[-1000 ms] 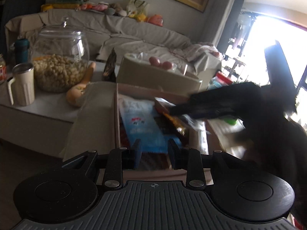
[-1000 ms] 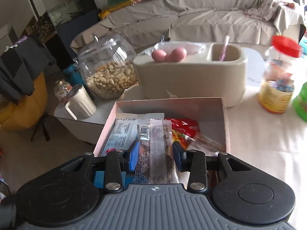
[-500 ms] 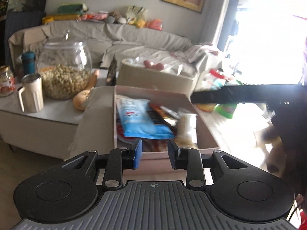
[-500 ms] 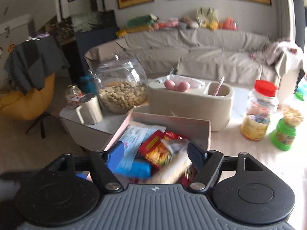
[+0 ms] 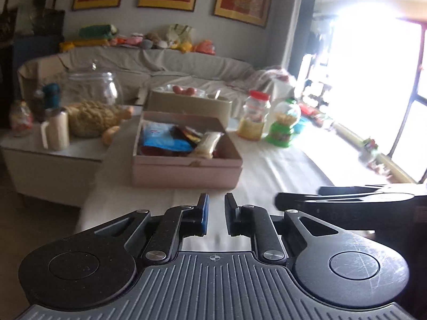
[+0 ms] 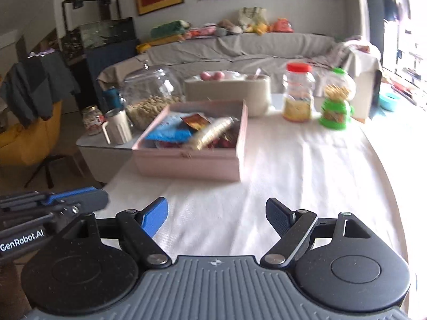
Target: Organize snacks
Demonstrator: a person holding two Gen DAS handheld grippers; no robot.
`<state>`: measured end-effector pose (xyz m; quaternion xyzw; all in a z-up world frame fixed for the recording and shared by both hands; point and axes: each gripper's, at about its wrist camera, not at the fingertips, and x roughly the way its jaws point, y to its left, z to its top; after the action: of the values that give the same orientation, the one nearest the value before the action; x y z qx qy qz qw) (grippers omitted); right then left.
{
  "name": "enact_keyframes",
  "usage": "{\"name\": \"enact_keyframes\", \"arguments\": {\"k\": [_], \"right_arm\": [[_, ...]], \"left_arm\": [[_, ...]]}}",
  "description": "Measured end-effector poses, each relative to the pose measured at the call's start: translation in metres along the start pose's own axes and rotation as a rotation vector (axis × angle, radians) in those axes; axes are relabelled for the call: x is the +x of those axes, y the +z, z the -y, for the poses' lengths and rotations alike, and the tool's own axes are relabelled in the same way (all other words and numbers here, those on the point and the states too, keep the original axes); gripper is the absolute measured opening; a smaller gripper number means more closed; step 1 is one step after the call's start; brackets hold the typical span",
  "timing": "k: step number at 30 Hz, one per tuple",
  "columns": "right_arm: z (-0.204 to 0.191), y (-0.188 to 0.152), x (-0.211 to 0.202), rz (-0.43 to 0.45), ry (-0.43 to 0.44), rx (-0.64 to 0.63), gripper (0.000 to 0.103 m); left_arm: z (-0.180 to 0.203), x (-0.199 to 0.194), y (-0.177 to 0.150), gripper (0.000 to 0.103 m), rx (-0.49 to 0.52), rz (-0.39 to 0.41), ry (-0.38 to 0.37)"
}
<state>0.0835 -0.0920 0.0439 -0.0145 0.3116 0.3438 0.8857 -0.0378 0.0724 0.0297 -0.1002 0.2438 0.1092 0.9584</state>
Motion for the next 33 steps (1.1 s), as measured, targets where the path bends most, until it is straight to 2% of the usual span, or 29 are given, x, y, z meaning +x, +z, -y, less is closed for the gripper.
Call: {"name": "enact_keyframes", "arguments": {"k": [2, 4, 8, 16, 33], "right_arm": [[0.001, -0.008, -0.005, -0.013, -0.005, 0.013, 0.082], [-0.003, -0.014, -0.008, -0.022, -0.006, 0.002, 0.082], [-0.005, -0.019, -0.015, 0.008, -0.029, -0.017, 0.082], [-0.006, -0.021, -0.013, -0.015, -0.007, -0.016, 0.082], [-0.006, -0.022, -0.01, -0.027, -0.005, -0.018, 0.082]], "left_arm": [[0.008, -0.004, -0.003, 0.017, 0.026, 0.001, 0.024], [0.014, -0.005, -0.005, 0.017, 0.038, -0.015, 0.013], [0.019, -0.002, -0.006, 0.017, 0.055, -0.045, 0.012], [0.015, 0.001, -0.01, 0.017, 0.032, -0.076, 0.013], [0.013, 0.004, -0.011, 0.017, 0.016, -0.089, 0.005]]}}
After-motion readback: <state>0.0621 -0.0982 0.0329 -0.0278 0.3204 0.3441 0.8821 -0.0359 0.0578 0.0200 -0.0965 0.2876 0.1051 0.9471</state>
